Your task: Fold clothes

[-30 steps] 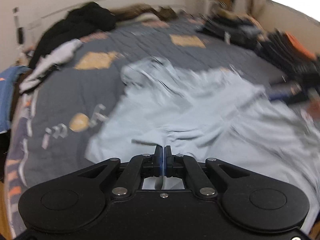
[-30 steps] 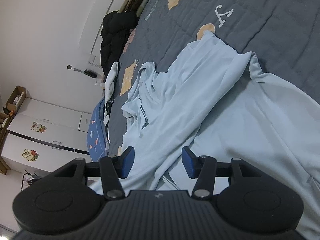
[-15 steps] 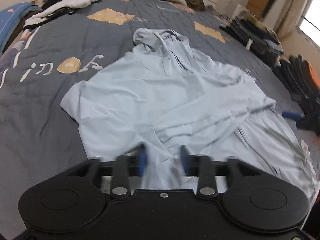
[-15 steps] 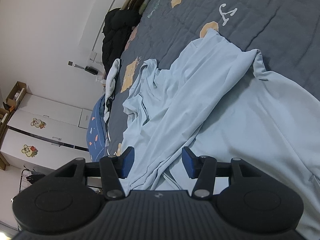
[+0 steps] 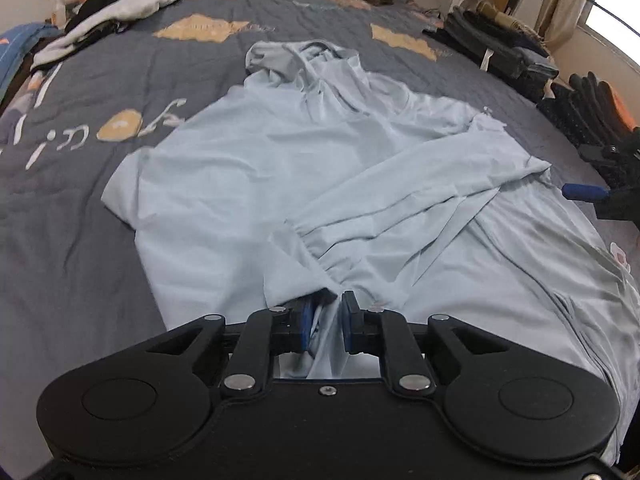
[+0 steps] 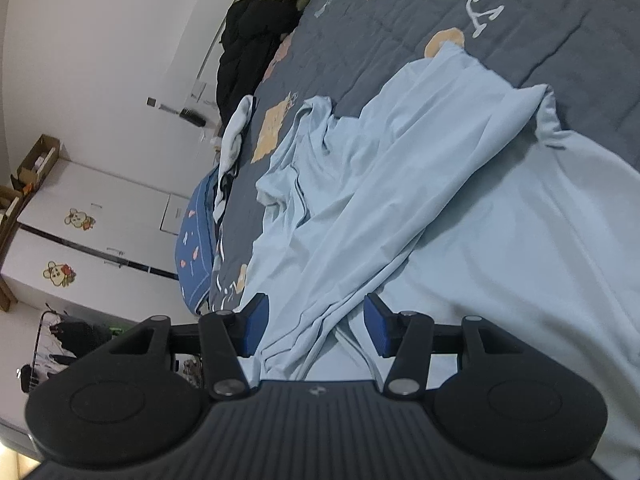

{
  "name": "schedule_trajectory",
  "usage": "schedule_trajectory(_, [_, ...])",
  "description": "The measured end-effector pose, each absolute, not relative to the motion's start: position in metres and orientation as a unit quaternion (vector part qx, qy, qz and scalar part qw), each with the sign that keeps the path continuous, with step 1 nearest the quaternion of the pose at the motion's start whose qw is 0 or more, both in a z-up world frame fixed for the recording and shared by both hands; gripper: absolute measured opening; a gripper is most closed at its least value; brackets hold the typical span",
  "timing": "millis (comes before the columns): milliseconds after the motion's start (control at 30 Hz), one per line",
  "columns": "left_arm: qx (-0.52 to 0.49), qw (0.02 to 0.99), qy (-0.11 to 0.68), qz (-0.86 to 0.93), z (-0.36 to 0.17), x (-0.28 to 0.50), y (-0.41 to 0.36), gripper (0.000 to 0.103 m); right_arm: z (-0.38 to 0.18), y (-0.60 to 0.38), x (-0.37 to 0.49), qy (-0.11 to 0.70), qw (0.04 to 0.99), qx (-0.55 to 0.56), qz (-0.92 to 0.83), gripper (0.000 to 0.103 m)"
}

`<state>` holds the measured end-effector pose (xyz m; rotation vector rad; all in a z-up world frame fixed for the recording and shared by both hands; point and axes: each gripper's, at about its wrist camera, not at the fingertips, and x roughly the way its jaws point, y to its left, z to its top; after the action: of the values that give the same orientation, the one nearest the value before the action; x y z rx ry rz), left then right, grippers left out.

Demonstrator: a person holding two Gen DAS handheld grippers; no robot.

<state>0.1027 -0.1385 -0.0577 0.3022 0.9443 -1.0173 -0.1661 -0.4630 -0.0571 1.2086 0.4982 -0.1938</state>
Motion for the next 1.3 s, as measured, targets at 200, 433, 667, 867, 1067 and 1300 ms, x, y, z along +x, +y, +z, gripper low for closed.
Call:
schedule_trajectory(200, [0.11, 0.768, 0.453, -0.439, -0.068, 0.114, -0.14, 0.029, -0.057, -0.458, -0.162, 0.237, 0.792, 0.557, -0.085, 0.052])
schedule_trajectory(433, [0.028, 0.767, 0.467, -0.438, -0.069, 0.131, -0.142, 0.029, -0.058, -0.456, -0.16, 0.238, 0.794, 0.554, -0.085, 0.052])
schedule_trajectory(667, [0.039, 0.763, 0.437, -0.475, -0.056, 0.124, -0.157, 0.003, -0.065, -0.465, -0.15, 0.237, 0.811, 0.525, -0.102, 0.052])
schedule_trajectory(867, [0.097, 0.789, 0.343, -0.5, 0.0, 0.108, -0.13, 0.003, -0.091, -0.511, -0.166, 0.203, 0.793, 0.547, -0.178, 0.052])
schedule_trajectory(1067, [0.14, 0.805, 0.29, -0.498, 0.031, 0.1, -0.119, 0.003, -0.13, -0.541, -0.192, 0.14, 0.745, 0.606, -0.242, 0.051])
schedule_trajectory(1300, [0.19, 0.809, 0.323, -0.453, -0.009, 0.105, -0.139, 0.003, -0.139, -0.542, -0.204, 0.108, 0.733, 0.613, -0.274, 0.001])
